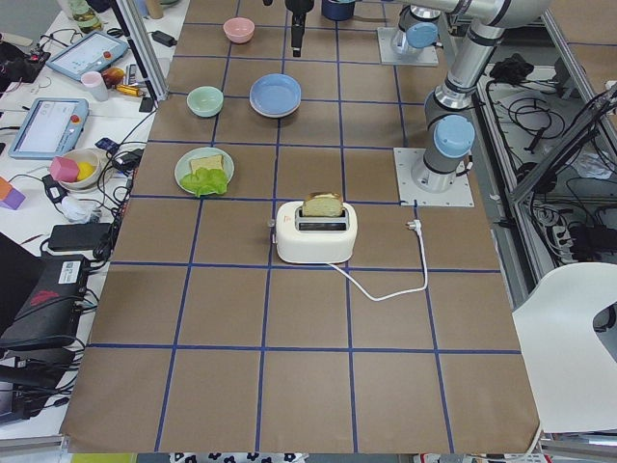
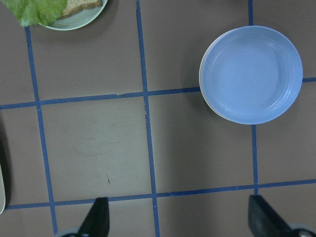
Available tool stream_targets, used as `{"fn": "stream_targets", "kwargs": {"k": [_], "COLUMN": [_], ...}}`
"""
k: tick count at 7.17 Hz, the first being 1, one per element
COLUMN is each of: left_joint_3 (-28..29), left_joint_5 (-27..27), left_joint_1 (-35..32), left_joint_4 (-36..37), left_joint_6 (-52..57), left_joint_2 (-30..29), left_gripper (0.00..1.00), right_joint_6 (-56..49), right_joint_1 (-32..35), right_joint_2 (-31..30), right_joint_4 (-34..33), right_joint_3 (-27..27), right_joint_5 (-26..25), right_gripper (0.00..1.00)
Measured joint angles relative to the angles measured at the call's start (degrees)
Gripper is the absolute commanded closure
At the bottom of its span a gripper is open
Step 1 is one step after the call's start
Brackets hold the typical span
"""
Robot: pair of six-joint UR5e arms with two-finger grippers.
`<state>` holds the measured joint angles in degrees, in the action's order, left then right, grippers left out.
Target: Stack three plates with pink and blue
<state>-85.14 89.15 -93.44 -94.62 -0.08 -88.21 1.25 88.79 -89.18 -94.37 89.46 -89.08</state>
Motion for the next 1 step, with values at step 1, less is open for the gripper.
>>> {"fn": "stream_targets", "kwargs": {"k": [1], "left_joint_3": [0.03], "left_joint_5": [0.00], "left_joint_1": [0.01], "left_joint_4": [-0.03], "left_joint_6": [-0.01], "left_joint_2": [0.10], "left_gripper": [0.00], "right_joint_6": [0.92], "right_joint_1": [0.03], "right_joint_2": [0.15], "right_joint_4": [0.18], "right_joint_3": [-0.83], "right_joint_5": [0.06], "right_gripper": [0.00]}}
